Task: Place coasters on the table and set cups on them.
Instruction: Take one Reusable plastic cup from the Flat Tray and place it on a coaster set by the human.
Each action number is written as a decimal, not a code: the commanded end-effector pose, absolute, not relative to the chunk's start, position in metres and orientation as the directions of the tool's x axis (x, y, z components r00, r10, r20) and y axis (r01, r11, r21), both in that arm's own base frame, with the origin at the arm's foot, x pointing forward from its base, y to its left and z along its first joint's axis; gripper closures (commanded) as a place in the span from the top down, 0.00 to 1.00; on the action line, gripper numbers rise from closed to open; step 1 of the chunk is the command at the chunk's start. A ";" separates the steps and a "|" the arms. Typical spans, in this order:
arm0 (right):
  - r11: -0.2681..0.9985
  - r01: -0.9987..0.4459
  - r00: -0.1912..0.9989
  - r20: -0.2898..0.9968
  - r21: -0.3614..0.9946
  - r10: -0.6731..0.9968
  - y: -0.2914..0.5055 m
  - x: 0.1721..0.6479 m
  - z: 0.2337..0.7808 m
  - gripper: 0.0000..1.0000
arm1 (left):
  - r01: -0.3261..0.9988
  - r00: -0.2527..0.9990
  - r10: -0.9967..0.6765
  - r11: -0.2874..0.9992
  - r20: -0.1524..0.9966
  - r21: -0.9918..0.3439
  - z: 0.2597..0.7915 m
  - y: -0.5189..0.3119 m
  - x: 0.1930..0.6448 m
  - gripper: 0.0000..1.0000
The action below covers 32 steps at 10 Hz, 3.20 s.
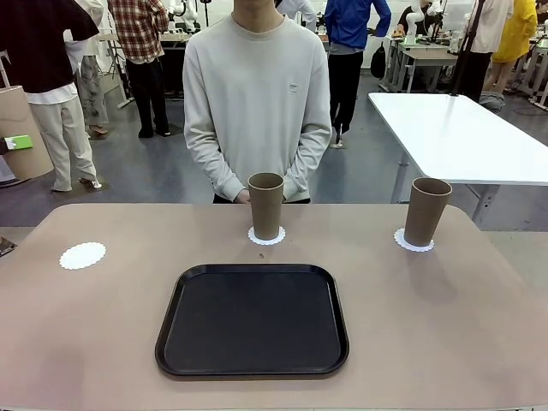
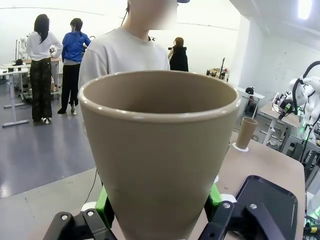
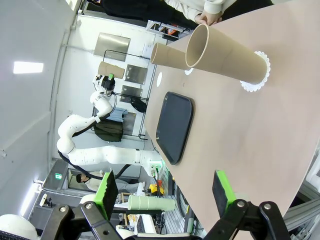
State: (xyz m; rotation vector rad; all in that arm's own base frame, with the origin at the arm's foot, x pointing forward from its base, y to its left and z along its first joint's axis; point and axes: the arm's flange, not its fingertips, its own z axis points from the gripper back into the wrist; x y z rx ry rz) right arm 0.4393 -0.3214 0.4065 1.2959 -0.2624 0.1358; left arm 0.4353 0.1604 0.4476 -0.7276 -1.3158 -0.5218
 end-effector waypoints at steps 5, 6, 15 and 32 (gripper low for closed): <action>0.270 -0.249 0.960 0.273 0.930 -0.056 -0.319 0.439 0.407 1.00 | 0.753 0.268 0.003 0.623 0.964 -0.211 0.423 0.164 0.488 0.85; 0.270 -0.249 0.960 0.273 0.930 -0.056 -0.319 0.439 0.407 1.00 | 0.784 0.270 -0.003 0.581 0.963 -0.218 0.403 0.162 0.497 0.85; 0.270 -0.249 0.960 0.273 0.930 -0.056 -0.319 0.439 0.407 1.00 | 0.874 0.189 -0.113 0.472 0.976 -0.114 0.319 0.155 0.509 0.85; 0.270 -0.249 0.960 0.273 0.930 -0.056 -0.319 0.439 0.407 1.00 | 0.971 0.055 -0.127 0.236 0.990 -0.023 0.245 0.169 0.504 0.85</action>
